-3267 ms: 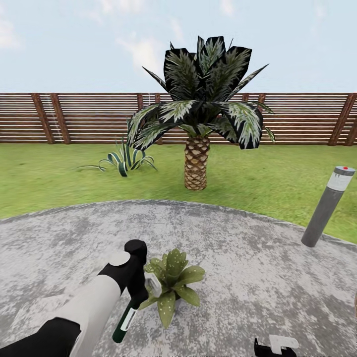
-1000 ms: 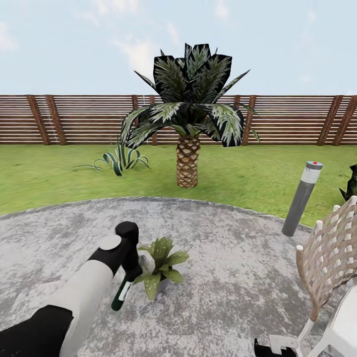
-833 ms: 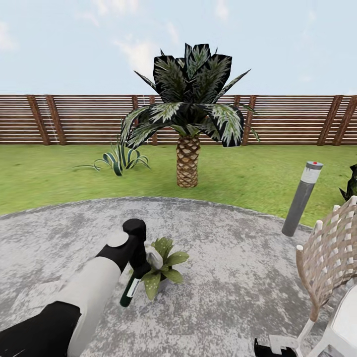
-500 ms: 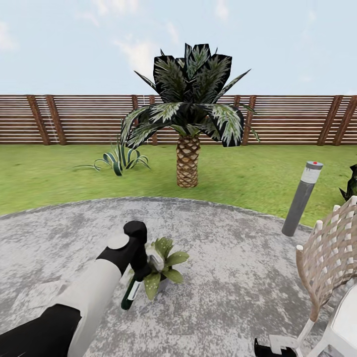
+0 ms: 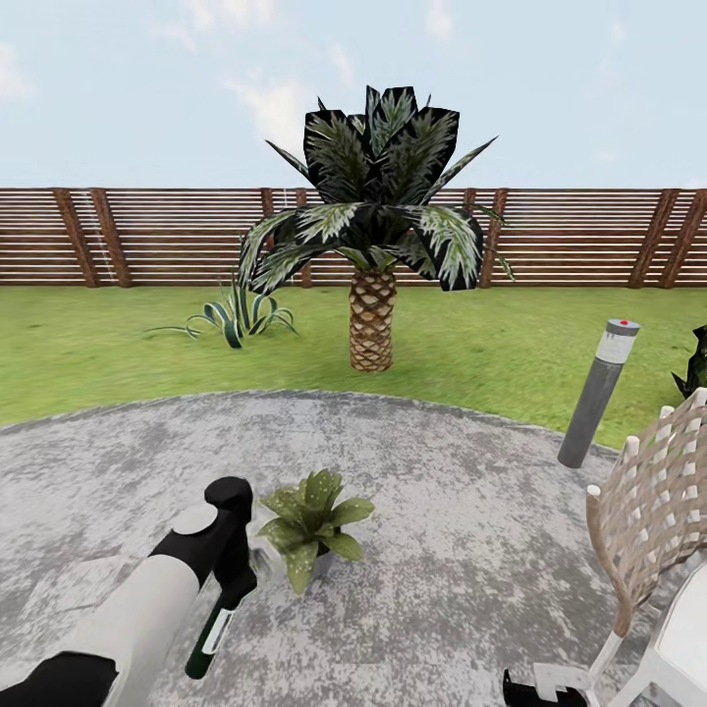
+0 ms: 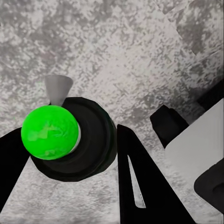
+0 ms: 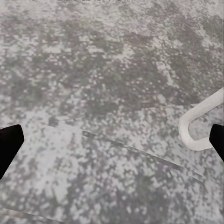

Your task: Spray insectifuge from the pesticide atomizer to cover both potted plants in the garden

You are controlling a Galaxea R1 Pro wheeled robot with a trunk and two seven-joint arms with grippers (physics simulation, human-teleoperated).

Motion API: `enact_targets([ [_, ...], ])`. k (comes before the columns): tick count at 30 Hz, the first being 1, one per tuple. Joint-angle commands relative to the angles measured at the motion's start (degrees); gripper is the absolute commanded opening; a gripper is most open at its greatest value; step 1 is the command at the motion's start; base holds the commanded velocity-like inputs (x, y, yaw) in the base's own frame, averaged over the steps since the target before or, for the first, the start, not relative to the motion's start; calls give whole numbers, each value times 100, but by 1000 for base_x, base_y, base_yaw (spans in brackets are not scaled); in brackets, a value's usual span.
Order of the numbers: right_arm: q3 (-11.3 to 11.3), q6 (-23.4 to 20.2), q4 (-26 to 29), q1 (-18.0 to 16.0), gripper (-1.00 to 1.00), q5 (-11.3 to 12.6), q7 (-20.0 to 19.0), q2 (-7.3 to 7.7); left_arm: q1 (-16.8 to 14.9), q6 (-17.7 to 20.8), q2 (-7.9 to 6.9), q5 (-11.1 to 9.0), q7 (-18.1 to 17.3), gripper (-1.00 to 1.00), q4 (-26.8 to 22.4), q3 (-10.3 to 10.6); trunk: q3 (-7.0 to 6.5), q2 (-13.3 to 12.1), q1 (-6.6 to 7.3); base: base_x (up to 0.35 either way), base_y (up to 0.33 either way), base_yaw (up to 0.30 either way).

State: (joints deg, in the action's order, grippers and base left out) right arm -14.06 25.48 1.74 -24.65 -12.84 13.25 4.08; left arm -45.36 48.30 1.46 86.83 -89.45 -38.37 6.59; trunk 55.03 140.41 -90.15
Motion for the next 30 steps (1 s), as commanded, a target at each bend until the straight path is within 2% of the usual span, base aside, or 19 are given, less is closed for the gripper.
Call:
enact_targets([
  [1,-39,15,-7,-4,100,-61,25,-1,-1,57,-25,46,-55,-100,-11,-1,6,2,1,-5,0,108],
  [3,-36,18,-7,-4,100,-61,27,-10,4,54,-99,36,-55,-100,14,-11,6,2,1,-66,0,206],
  [5,-35,18,-7,-4,100,-61,28,-12,8,49,-169,-232,6,-100,27,-11,6,2,1,-180,0,266],
  [7,-35,18,-7,-4,100,-61,29,-12,9,45,-195,-724,411,-100,32,-9,6,2,1,-275,0,274],
  [9,-35,18,-7,-4,100,-61,29,-13,115,26,-210,-1343,1046,-100,34,-9,6,2,1,-310,0,277],
  [11,-35,18,-7,-4,100,-61,29,-13,286,-71,-214,-1826,1651,-100,27,-9,6,2,1,-206,0,278],
  [14,-35,18,-7,-4,100,-63,25,-19,410,-544,-226,-2257,2067,-100,30,-15,6,2,1,-64,0,278],
  [16,-35,18,-7,-4,100,-63,24,-20,482,-760,-242,-2522,2233,-100,24,-115,6,2,1,-13,0,278],
  [17,-35,18,-7,-4,100,-63,24,-21,498,-805,-245,-2624,2333,-100,20,-221,6,2,1,-7,0,278],
  [18,-33,18,-7,-4,100,-66,22,-21,513,-870,-246,-2779,2536,-100,19,-450,6,2,1,-3,0,278],
  [19,-29,18,-7,-4,100,-67,21,-21,549,-1104,-244,-3000,2908,-100,27,-806,6,2,1,-1,0,278],
  [20,-26,18,-10,-4,100,-69,20,-23,771,-1816,-237,-3329,3506,-100,30,-1249,6,2,1,0,0,278],
  [21,-26,18,-9,-4,100,-82,20,-22,903,-2094,-236,-3456,3728,-100,31,-1393,6,2,1,0,0,278],
  [24,-26,18,-14,-4,100,-195,20,-23,1283,-2551,-234,-3770,4150,-100,31,-1685,6,2,1,0,0,278],
  [25,-26,18,-14,-4,100,-225,23,-26,1415,-2826,-234,-3950,4306,-100,27,-1860,6,2,1,0,0,278],
  [28,-26,18,-9,-4,100,-241,28,-23,1528,-3263,-241,-4113,4470,-100,29,-2116,6,2,1,0,0,278],
  [30,-26,18,-8,-4,100,-239,24,-28,1553,-3371,-238,-4147,4504,-100,26,-2182,6,2,1,0,0,278],
])
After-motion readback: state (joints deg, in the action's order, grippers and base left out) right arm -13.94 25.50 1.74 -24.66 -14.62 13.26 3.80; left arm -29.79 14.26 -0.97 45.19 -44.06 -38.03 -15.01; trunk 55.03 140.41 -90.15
